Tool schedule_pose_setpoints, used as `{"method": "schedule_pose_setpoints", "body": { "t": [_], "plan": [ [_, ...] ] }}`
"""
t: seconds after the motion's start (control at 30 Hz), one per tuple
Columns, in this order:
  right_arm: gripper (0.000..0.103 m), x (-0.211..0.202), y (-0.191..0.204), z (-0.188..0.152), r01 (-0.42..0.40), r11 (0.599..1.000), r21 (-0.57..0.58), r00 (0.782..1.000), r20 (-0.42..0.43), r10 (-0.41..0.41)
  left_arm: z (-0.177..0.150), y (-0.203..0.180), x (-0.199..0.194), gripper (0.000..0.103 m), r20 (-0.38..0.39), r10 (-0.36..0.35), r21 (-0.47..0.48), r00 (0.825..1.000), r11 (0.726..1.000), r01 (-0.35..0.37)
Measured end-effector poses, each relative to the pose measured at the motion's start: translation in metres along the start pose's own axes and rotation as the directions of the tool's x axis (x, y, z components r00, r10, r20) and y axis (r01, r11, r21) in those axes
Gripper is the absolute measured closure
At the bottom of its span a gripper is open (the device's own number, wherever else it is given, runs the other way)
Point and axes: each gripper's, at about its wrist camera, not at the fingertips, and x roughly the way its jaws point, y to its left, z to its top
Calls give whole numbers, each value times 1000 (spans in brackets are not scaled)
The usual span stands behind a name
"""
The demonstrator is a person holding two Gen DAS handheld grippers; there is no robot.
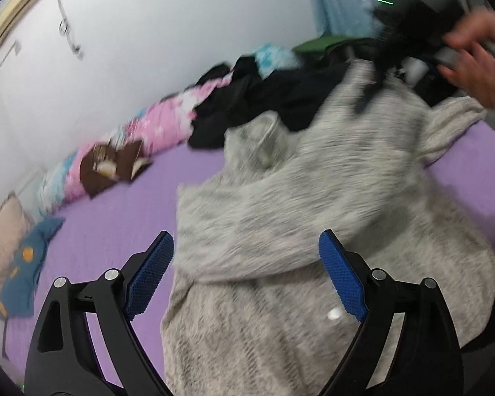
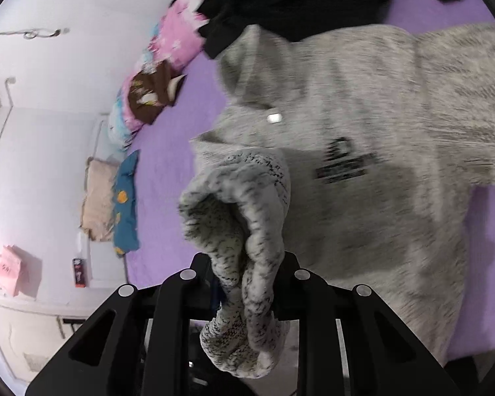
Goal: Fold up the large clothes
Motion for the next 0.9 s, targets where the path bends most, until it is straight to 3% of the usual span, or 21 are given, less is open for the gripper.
{"method": "schedule_pose_setpoints", "body": {
  "t": [0.1, 0.2, 0.37, 0.5, 0.57, 0.7, 0.8, 0.9],
  "plan": [
    [81, 15, -41, 5, 18, 999, 51, 1000, -7, -18, -8, 26, 23, 17, -70, -27, -70, 997, 997, 22],
    [78, 30, -67, 9, 96, 995, 42, 995, -14, -95, -8, 46, 50, 15, -126, -44, -130, 991, 991, 27],
    [69, 46, -96, 6, 206, 978, 26, 978, -36, -205, -2, 67, 97, 15, -162, -36, -180, 986, 984, 6],
    [44, 49, -95, -3, 377, 923, -75, 926, 2, -378, 6, 74, 135, 15, -193, -58, -220, 979, 975, 15],
    [41, 47, -102, -10, 414, 906, -93, 910, 27, -413, 6, 70, 147, 15, -207, -72, -219, 976, 975, 26],
    [31, 31, -89, -22, 402, 908, -116, 914, 113, -390, 1, 55, 170, 15, -242, -80, -186, 967, 982, 35],
    [24, 19, -68, -30, 271, 946, -175, 952, 190, -238, -7, 47, 183, 14, -274, -87, -179, 958, 983, 38],
    [20, 38, -62, -33, 185, 965, -187, 977, 143, -159, -16, 43, 194, 14, -301, -94, -193, 949, 981, 36]
  ]
}}
